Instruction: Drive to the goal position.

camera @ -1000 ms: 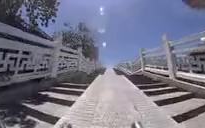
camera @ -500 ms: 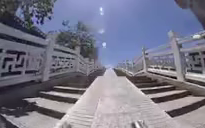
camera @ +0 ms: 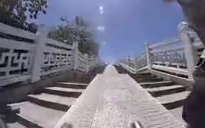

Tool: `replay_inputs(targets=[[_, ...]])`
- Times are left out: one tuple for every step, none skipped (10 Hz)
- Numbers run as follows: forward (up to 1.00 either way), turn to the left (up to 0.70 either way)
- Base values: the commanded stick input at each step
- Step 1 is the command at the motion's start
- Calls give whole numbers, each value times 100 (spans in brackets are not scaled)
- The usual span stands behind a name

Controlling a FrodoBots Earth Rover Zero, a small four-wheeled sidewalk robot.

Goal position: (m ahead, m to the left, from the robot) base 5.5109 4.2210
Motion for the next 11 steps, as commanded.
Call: replay_inputs(targets=[[70,0],[70,0],[70,0],[70,0],[70,0],[70,0],[70,0],[70,0],[70,0],[70,0],[70,0]])
